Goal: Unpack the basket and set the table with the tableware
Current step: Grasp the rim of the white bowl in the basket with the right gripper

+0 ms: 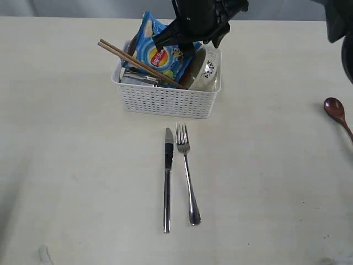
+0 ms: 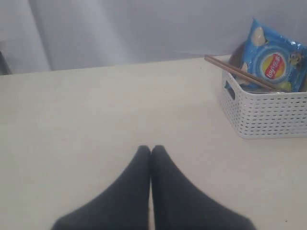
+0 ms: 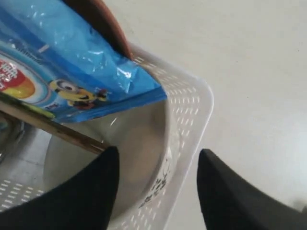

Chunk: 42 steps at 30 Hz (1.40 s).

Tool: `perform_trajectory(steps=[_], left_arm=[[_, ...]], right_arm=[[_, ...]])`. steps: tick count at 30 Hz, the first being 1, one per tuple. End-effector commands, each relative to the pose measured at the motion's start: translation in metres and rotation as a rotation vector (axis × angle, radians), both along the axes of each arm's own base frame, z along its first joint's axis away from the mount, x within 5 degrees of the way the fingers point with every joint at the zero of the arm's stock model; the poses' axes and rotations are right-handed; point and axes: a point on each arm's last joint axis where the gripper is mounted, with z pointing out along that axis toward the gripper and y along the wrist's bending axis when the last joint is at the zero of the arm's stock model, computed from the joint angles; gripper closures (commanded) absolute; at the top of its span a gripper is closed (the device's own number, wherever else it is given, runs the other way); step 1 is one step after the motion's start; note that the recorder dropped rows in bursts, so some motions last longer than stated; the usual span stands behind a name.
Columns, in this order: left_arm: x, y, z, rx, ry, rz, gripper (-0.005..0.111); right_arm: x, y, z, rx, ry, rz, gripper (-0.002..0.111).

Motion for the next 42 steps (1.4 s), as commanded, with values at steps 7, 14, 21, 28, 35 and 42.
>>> perform_trajectory(steps=[7,14,21,28,35,42], left_arm=[[0.000,0.000,0.000,-0.004,-0.004,-0.003,0.107],[0.000,0.000,0.000,-0.004,-0.004,-0.003,0.107],[0.000,0.000,0.000,-0.004,-0.004,-0.003,0.107],[0.000,0.000,0.000,-0.004,-0.004,-0.003,0.107],[0.000,0.000,0.000,-0.004,-0.004,-0.003,0.107],[0.000,0.000,0.000,-0.004,-0.004,-0.003,0.107]], right_arm=[[0.001,-0.004,-0.038,-0.076,0.072,-0.011,0.060],[0.001,-0.004,-0.038,-0.111,0.063,0.025,0.074],[0.002,-0.005,-0.037,-0.143,0.065,0.079,0.109],[0.004,-0.010,-0.019,-0.178,-0.002,0.091,0.109],[0.005,-0.017,0.004,-0.224,-0.090,0.105,0.109],[0.007,-0.019,0.009,-0.268,-0.111,0.138,0.109]])
